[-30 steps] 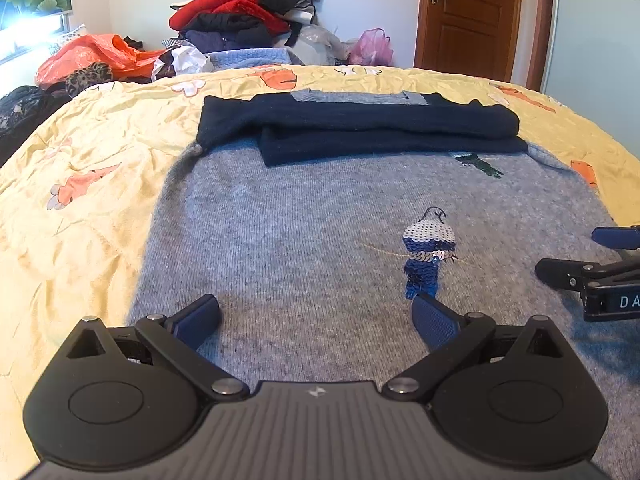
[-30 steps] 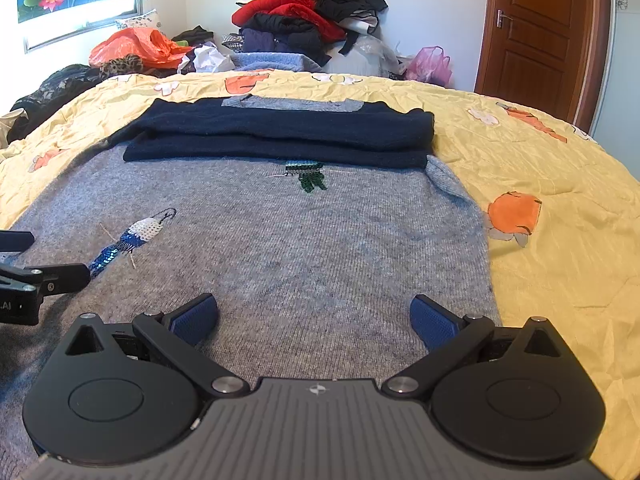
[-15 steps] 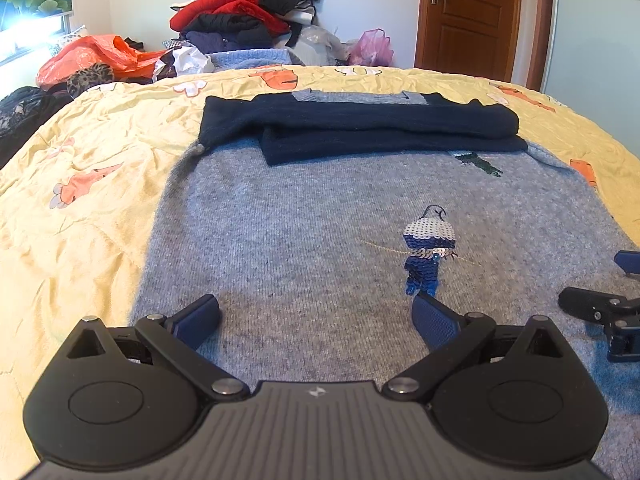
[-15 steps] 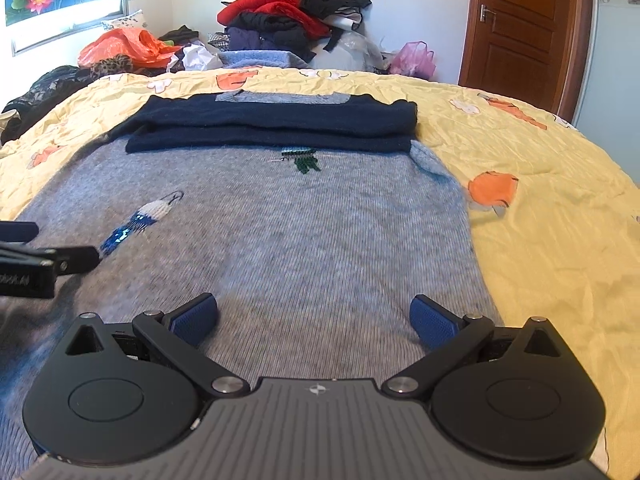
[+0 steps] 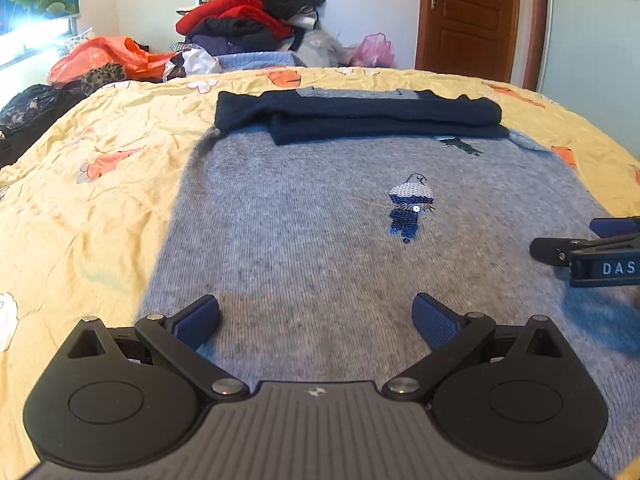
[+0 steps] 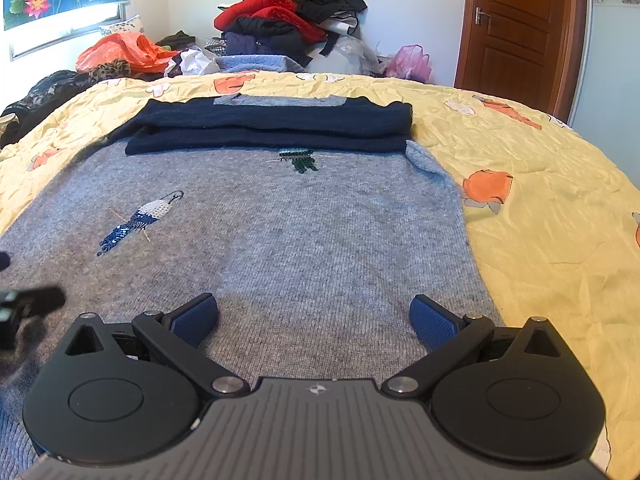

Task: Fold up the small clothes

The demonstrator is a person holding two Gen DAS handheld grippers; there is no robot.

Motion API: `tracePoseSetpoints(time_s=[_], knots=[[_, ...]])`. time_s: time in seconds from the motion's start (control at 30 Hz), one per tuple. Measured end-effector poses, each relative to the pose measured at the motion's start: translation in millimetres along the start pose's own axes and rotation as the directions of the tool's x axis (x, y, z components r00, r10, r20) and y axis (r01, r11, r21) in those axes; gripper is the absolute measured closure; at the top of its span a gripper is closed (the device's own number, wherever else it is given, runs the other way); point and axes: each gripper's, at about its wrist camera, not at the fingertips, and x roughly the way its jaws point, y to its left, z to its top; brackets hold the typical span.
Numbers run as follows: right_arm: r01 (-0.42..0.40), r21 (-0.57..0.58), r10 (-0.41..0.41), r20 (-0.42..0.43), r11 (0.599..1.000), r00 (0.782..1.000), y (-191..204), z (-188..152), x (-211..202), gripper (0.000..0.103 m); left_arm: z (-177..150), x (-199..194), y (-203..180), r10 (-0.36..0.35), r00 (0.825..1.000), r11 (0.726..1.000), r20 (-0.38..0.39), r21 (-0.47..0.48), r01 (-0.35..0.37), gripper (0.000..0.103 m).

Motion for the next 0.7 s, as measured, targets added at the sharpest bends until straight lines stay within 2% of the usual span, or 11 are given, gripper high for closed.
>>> tracePoseSetpoints(time_s=[0.7], knots=[[0.010, 0.011, -0.010, 0.002, 1.000, 1.000, -0.7, -0.7, -0.7, 0.000, 0.1, 1.1, -0.9, -0.001, 1.000, 1.000, -0.003, 0.004, 0.001, 0.000]])
